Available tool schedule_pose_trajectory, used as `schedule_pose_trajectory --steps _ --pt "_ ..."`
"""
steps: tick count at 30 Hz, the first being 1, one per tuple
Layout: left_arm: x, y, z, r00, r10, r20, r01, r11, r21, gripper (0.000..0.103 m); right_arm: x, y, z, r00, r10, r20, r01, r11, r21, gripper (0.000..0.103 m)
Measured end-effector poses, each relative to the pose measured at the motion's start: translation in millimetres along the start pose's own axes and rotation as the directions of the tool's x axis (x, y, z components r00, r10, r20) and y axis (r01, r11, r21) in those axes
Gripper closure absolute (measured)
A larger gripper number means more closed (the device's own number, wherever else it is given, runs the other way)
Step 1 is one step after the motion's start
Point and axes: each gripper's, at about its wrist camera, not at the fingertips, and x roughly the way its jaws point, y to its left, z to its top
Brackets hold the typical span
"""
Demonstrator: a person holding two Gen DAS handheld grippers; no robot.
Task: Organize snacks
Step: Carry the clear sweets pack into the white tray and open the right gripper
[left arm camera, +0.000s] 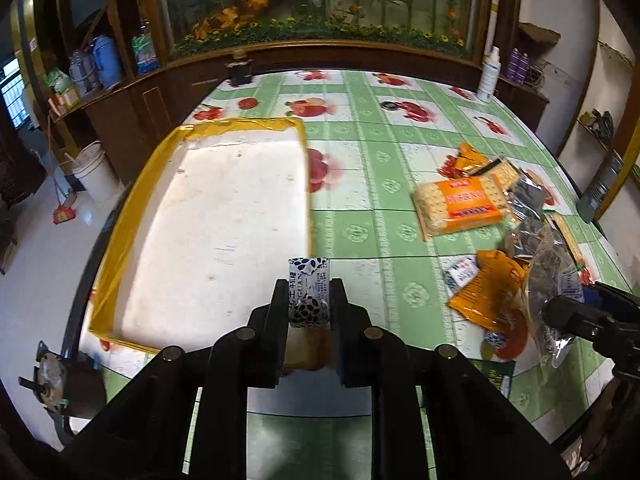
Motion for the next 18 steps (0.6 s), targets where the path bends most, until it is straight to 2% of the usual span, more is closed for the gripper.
schedule_pose_trajectory --steps 8,13,18 --pt "16 76 13 0.989 0.151 -0.004 -0.15 0.979 -0.139 0.087 63 66 56 0.986 0.164 0.002 -0.163 0.985 -0.055 0.056" --pt "34 104 12 0.98 0.193 -0.038 -0.197 0.96 -0.198 0.087 131 107 80 0.983 0.167 -0.077 -0.175 0.978 -0.111 0.056" --pt "55 117 4 0.977 0.196 -0.087 -0.211 0.952 -0.223 0.086 186 130 86 0.982 0.111 -0.154 -0.137 0.976 -0.167 0.056"
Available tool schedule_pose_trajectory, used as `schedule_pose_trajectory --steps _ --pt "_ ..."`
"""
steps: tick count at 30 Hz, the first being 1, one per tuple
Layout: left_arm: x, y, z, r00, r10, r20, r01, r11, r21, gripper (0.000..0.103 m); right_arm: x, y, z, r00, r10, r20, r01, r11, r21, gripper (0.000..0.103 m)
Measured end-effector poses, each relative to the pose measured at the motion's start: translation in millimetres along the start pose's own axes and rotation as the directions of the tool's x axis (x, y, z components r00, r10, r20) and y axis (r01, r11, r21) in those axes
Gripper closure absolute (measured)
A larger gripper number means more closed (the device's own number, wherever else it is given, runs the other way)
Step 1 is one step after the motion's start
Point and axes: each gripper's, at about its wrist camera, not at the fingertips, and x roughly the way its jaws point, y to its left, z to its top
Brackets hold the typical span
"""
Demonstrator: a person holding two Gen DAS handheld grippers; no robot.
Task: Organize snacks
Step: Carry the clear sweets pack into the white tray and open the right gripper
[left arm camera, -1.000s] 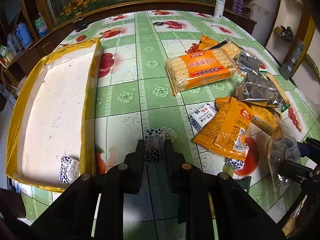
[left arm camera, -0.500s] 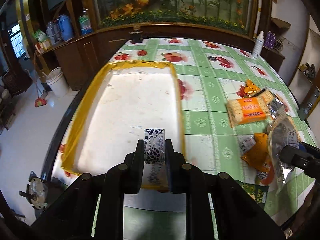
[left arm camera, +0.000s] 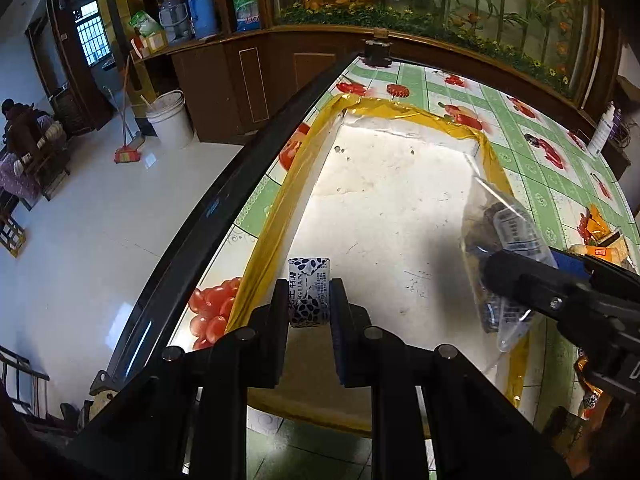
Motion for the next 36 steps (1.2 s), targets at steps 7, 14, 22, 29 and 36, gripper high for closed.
schedule_pose_trajectory --steps 7,14,22,29,36 --pt "24 -5 -6 0.998 0.014 -0.058 -0.013 1.0 0.018 0.086 42 1 -3 0.993 -0.073 -0.094 0.068 0.996 -0.048 0.056" --pt "18 -12 -10 0.997 0.054 -0.046 -0.052 0.998 0.044 0.055 37 -2 -3 0.993 -0.085 -0.081 0.08 0.995 -0.058 0.046" --pt "-21 -19 -10 0.993 0.085 0.076 -0.089 0.995 0.043 0.045 -25 -15 -6 0.995 -0.092 0.038 0.093 0.996 -0.015 0.044" --pt "-51 -31 -9 0.989 0.059 0.139 -0.065 0.997 0.038 0.036 -82 -29 -25 0.985 -0.122 0.124 0.118 0.992 0.042 0.041" --pt "-73 -52 -13 0.986 0.019 0.166 -0.03 0.998 0.06 0.036 -123 -45 -45 0.971 -0.165 0.173 0.15 0.984 0.094 0.038"
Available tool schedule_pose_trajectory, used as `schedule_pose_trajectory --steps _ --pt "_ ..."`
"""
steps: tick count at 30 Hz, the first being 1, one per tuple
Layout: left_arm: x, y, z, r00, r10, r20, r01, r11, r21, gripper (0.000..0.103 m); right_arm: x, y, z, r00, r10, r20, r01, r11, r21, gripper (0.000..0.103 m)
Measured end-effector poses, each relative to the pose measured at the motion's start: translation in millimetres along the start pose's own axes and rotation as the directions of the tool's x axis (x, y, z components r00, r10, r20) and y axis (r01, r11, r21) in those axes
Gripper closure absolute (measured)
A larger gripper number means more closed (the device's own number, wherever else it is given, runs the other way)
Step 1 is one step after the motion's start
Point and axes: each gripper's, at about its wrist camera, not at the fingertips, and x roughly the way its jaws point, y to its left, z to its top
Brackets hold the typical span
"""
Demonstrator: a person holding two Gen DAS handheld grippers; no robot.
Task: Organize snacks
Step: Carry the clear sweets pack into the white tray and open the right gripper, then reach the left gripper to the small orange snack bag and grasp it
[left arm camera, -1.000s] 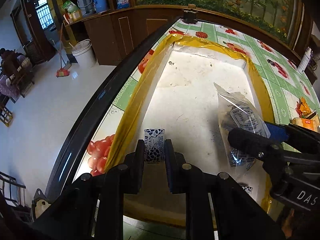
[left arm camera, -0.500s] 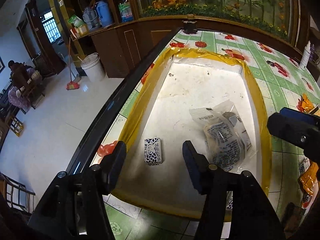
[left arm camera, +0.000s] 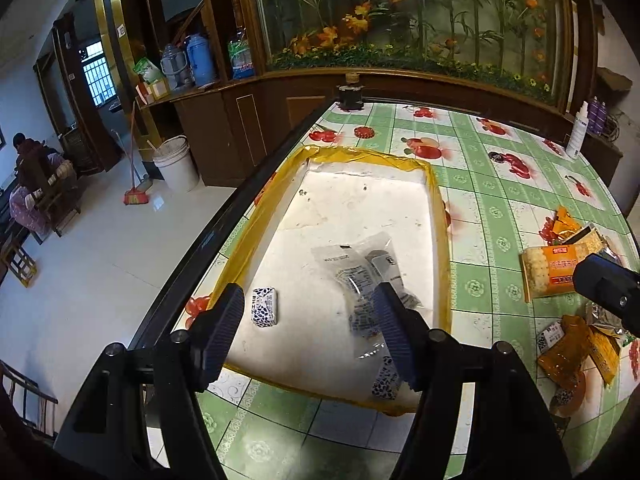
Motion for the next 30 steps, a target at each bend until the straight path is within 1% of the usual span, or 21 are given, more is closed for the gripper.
schedule_pose_trajectory --steps 3,5,10,13,16,18,20,24,27,30 --pt "-8 -9 0 1.0 -0.011 0.009 0.011 1.0 0.018 0.036 -18 -8 -9 0.999 -0.021 0.024 0.021 1.0 0.01 0.037" --pt "-13 -15 -2 1.0 -0.029 0.013 0.028 0.999 0.033 0.036 -32 -18 -17 0.998 -0.049 0.039 0.048 0.999 0.025 0.036" --pt "-17 -37 -11 0.994 -0.104 -0.015 0.104 0.993 0.059 0.036 -67 -53 -41 0.989 -0.137 0.061 0.132 0.988 0.084 0.035" --pt "-17 -55 -17 0.987 -0.153 -0.04 0.156 0.984 0.086 0.036 -85 -73 -53 0.976 -0.207 0.063 0.199 0.974 0.112 0.034" --pt "-18 -76 -23 0.978 -0.197 -0.061 0.203 0.972 0.114 0.036 -101 -93 -64 0.967 -0.246 0.059 0.235 0.96 0.15 0.034" --pt "-20 -90 -28 0.968 -0.24 -0.078 0.249 0.958 0.142 0.036 -110 -105 -72 0.961 -0.27 0.056 0.257 0.951 0.171 0.033" --pt "-24 -104 -31 0.953 -0.289 -0.09 0.301 0.938 0.173 0.036 -116 -115 -79 0.959 -0.279 0.051 0.265 0.945 0.19 0.033" --pt "-25 -129 -36 0.918 -0.371 -0.14 0.394 0.893 0.216 0.036 -120 -127 -90 0.956 -0.293 0.034 0.28 0.938 0.202 0.033" --pt "-23 -143 -38 0.903 -0.395 -0.171 0.427 0.874 0.234 0.036 -118 -132 -90 0.956 -0.293 0.024 0.283 0.938 0.2 0.032" --pt "-19 -153 -38 0.894 -0.403 -0.197 0.442 0.865 0.237 0.036 -116 -134 -88 0.958 -0.286 0.02 0.278 0.942 0.19 0.03"
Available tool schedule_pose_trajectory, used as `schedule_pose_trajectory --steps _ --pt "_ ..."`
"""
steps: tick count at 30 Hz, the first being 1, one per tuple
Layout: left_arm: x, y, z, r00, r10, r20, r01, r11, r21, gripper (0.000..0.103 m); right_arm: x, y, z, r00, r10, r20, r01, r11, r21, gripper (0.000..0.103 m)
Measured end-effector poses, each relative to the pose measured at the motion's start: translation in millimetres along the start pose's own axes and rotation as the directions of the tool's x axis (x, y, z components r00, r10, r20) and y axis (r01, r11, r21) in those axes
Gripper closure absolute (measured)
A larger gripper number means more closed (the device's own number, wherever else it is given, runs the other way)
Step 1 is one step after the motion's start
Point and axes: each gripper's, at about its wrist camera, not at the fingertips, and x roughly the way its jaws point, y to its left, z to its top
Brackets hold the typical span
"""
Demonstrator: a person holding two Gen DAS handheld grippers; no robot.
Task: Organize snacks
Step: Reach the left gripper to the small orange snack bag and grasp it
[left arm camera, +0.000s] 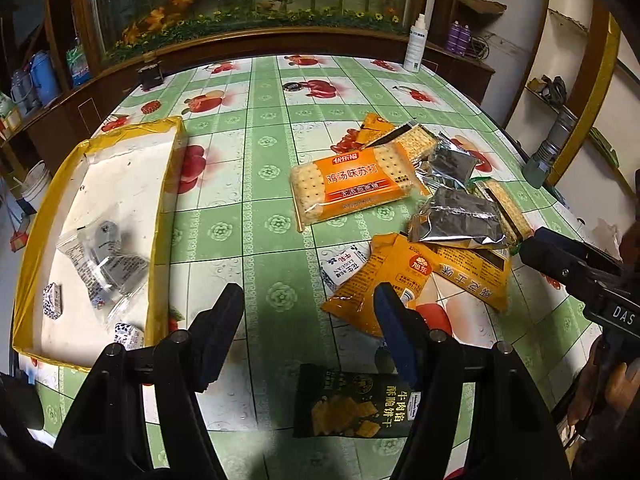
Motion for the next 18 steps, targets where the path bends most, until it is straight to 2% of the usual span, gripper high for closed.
schedule_pose_trajectory --steps 9,13,18 --pt "16 3 9 0.998 -0.043 -0.046 0.042 0.999 -0.006 0.036 10 8 7 0.999 0.028 -0.018 -0.029 0.999 -0.028 0.029" --pt "21 -6 11 0.992 -0.108 -0.068 0.113 0.991 0.077 0.037 18 6 2 0.998 0.025 -0.056 -0.028 0.998 -0.055 0.028" --pt "28 -24 18 0.986 -0.141 -0.086 0.155 0.97 0.19 0.037 28 1 -1 0.994 -0.005 -0.111 -0.007 0.994 -0.108 0.027"
